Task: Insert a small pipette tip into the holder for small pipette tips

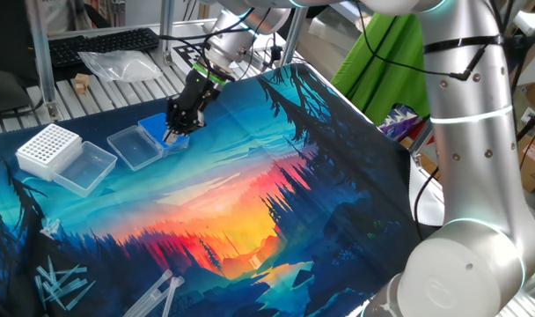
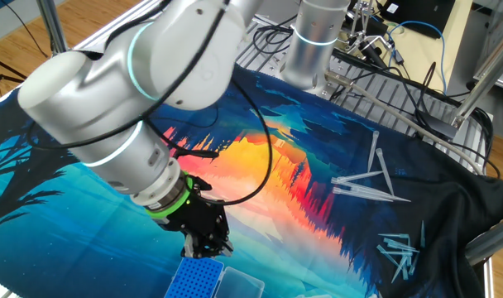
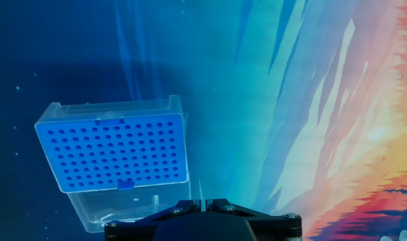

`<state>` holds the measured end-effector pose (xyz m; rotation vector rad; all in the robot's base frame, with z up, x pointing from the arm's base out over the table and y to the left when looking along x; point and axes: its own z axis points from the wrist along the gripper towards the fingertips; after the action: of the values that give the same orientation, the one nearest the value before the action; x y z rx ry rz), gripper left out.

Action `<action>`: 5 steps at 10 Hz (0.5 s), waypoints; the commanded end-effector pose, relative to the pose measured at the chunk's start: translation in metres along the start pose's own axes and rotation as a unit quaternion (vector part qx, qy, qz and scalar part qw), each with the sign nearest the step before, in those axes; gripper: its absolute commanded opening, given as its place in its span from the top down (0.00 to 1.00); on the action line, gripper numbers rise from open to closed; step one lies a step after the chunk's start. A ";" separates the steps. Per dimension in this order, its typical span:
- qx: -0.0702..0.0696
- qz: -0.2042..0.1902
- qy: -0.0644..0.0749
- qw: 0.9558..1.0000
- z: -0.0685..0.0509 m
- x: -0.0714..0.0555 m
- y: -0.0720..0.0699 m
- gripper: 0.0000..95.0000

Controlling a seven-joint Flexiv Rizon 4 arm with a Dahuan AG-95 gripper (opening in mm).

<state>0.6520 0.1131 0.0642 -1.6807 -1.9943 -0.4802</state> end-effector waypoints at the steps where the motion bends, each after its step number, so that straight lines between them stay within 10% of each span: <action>1: -0.001 -0.001 0.000 1.000 0.000 0.001 -0.002 1.00; 5: -0.003 0.012 0.016 1.000 0.002 0.000 -0.001 1.00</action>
<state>0.6520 0.1155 0.0628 -1.6845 -1.9470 -0.5067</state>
